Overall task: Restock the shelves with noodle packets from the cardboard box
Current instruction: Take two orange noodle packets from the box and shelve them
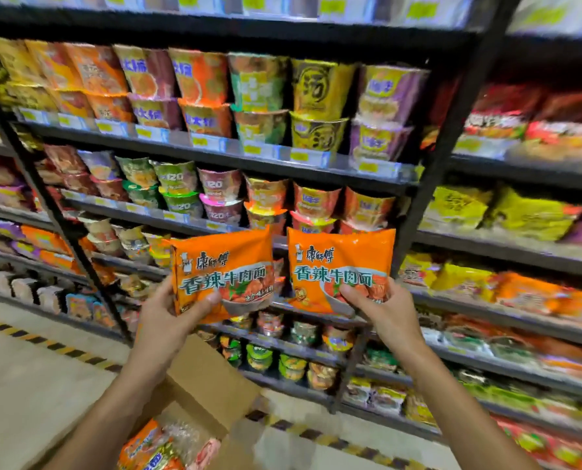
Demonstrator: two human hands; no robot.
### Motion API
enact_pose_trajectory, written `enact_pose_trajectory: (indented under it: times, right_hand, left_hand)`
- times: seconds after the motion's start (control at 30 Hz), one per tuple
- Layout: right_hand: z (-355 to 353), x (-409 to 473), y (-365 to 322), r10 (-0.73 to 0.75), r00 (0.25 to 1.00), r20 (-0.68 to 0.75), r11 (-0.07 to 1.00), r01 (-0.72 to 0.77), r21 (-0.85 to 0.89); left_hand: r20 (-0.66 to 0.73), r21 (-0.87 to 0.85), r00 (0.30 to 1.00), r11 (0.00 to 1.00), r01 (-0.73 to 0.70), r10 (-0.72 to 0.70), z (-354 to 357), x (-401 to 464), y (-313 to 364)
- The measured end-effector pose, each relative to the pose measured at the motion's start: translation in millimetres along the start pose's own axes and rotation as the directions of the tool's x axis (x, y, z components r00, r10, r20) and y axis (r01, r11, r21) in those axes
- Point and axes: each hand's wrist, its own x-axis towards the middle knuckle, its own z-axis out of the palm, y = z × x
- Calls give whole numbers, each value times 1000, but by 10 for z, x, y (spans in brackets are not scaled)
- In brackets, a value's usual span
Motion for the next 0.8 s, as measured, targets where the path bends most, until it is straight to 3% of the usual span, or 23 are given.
enact_pose_trajectory:
  times: [0.4, 0.63, 0.8]
  right_hand:
    - [-3260, -637, -167, -145, 928, -344, 988, 115, -106]
    - [-4425, -875, -162, -176, 883, -435, 981, 121, -150]
    - [-4939, -812, -119, -188, 863, -469, 982, 151, -116]
  left_hand:
    - [253, -201, 958, 976, -81, 131, 3136, -400, 855]
    - [387, -249, 907, 966, -72, 167, 4268, -603, 1304]
    - [400, -255, 896, 963, -91, 191, 4811, -512, 1552]
